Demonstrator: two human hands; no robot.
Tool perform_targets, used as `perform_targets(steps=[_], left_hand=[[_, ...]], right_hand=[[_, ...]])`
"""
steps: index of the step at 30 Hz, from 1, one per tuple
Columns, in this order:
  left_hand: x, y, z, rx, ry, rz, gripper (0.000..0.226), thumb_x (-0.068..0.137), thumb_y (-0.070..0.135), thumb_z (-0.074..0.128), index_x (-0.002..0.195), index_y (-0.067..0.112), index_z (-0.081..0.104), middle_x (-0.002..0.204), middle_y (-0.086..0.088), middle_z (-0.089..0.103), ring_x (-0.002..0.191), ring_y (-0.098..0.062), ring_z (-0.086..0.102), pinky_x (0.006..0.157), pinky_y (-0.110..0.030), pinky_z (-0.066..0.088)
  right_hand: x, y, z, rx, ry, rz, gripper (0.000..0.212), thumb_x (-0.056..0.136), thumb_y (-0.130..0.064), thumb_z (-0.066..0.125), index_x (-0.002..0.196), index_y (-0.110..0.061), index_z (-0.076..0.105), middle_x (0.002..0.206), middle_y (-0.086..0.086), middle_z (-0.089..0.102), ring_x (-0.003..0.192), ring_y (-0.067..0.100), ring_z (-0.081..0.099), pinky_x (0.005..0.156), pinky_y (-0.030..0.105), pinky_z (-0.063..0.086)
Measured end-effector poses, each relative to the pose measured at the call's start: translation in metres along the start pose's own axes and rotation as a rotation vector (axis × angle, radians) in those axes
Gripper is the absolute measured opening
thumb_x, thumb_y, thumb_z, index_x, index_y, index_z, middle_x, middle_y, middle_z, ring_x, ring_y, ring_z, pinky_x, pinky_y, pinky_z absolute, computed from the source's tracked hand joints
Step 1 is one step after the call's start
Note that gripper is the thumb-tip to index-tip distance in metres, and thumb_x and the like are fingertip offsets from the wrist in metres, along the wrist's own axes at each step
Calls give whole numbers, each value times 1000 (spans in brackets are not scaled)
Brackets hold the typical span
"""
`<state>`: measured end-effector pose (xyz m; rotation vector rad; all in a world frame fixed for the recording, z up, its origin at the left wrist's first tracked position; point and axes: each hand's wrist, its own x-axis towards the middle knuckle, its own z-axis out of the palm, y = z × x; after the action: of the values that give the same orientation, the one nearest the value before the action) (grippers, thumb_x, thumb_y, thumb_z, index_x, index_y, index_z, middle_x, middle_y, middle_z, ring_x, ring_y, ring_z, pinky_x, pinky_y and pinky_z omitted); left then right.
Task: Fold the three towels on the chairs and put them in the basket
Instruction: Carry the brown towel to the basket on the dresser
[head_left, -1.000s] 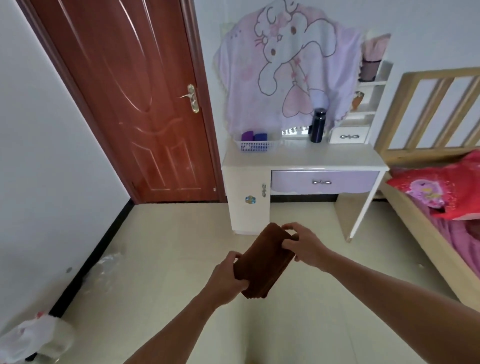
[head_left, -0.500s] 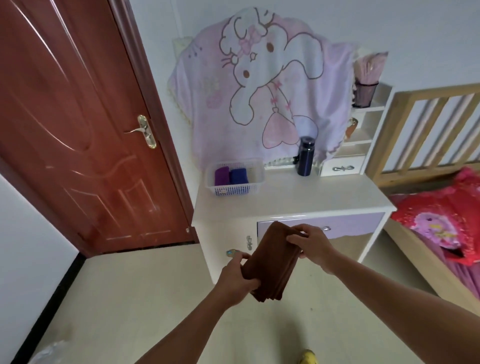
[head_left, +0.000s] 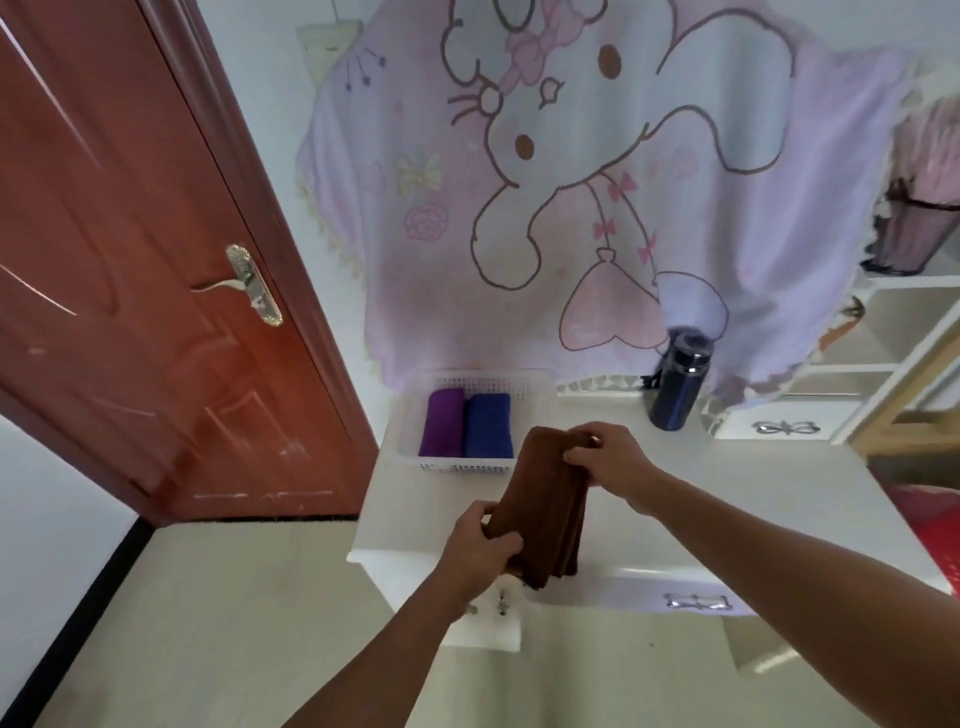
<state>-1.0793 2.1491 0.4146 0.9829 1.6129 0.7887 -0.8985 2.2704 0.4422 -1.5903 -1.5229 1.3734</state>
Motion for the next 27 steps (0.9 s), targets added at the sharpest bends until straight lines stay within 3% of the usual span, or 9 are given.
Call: perform_targets(steps=[4,8,10,13,19,24,27], left_hand=[[65,14,-15,1,-11,-5,44,81,11,66,122,17,49,107,-10,64,91,-23,67,77,-28,58],[131,23,-23,34,-23,-4,43,80,11,69,117,20,49,109,-7,63,93,-22,65,84,-35,57],[165,24,-24,49,-32,-10,43,81,13,69,118,21,48,111,-2,61,94,-18,64,81,-30,56],[202,26,-20,73,-51,-46,44,83,14,68,120,20,45,113,2,58,92,-10,60,68,-16,47],[254,20,-1,114,-66,-153,46,82,14,68,121,17,44,104,4,54,86,-9,55,60,-13,43],[273,10,10,207,11,-215,39,82,16,66,116,13,46,99,2,57,90,-18,59,76,-31,52],[272,9,18,299,93,-230,37,82,20,65,111,18,43,97,1,60,88,-19,62,76,-36,55]], right_hand=[[74,-12,8,-98,-3,4,32,82,-9,70,112,-19,65,100,8,65,90,27,66,78,45,60],[137,-22,14,-205,50,15,34,84,-9,68,117,-18,63,103,6,63,83,20,63,64,29,55],[172,-24,19,-296,54,21,36,85,-11,67,120,-18,62,102,4,61,81,17,61,60,24,49],[211,-24,23,-430,62,29,38,84,-14,67,121,-20,62,108,5,62,86,22,61,65,27,50],[273,-9,37,-682,-27,17,35,86,-16,63,121,-21,62,114,7,65,101,26,61,85,34,51],[307,8,51,-820,-173,-54,27,87,-18,61,114,-16,62,110,9,66,97,28,62,77,29,47],[317,17,58,-1010,-240,-124,26,91,-21,54,115,-15,58,111,11,65,96,28,62,79,34,52]])
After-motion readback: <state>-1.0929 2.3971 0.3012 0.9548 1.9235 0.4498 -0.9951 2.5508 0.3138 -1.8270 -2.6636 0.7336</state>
